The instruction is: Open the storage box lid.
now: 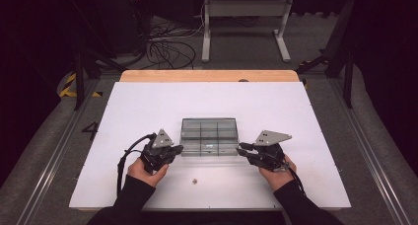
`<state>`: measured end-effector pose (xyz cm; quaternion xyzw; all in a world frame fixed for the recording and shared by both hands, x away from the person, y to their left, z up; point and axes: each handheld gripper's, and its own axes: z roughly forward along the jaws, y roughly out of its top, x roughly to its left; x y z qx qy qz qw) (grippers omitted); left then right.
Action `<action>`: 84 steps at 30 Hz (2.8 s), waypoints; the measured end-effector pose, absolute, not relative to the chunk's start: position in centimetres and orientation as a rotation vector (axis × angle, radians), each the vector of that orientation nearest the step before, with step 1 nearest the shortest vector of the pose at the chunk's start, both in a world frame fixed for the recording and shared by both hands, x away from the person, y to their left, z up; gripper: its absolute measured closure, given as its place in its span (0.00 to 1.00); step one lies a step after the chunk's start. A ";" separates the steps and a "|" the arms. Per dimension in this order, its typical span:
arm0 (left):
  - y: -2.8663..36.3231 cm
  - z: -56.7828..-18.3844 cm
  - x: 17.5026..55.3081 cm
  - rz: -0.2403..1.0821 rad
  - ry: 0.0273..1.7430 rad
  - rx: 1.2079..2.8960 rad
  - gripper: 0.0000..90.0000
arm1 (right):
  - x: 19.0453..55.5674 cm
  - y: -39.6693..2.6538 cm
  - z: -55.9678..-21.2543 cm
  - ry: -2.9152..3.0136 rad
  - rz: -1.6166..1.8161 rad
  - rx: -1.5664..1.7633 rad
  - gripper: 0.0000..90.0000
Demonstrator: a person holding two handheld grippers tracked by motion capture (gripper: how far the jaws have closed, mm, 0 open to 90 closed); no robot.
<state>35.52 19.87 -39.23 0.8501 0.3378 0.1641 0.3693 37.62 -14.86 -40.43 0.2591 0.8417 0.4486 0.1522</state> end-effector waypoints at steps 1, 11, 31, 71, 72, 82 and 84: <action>19.8 -39.2 35.5 0.424 0.869 2.179 0.99 | 37.6 -14.8 -40.4 2.416 1.281 0.744 0.76; 19.8 -39.2 35.5 0.429 0.856 2.171 0.98 | 38.5 -14.5 -39.8 2.395 1.217 0.742 0.55; 20.1 -39.1 35.3 0.434 0.843 2.163 0.89 | 39.1 -13.9 -39.0 2.386 1.180 0.712 0.51; 21.2 -39.1 34.8 0.485 0.840 2.135 0.57 | 43.4 -13.1 -34.6 2.342 1.270 0.686 0.62; 21.2 -39.1 34.8 0.486 0.840 2.135 0.57 | 43.5 -13.1 -34.5 2.339 1.269 0.686 0.63; 21.3 -39.1 34.8 0.489 0.838 2.131 0.57 | 44.6 -12.3 -33.9 2.337 1.259 0.685 0.68; 21.3 -39.1 34.7 0.494 0.838 2.128 0.57 | 44.8 -12.3 -33.9 2.337 1.254 0.696 0.69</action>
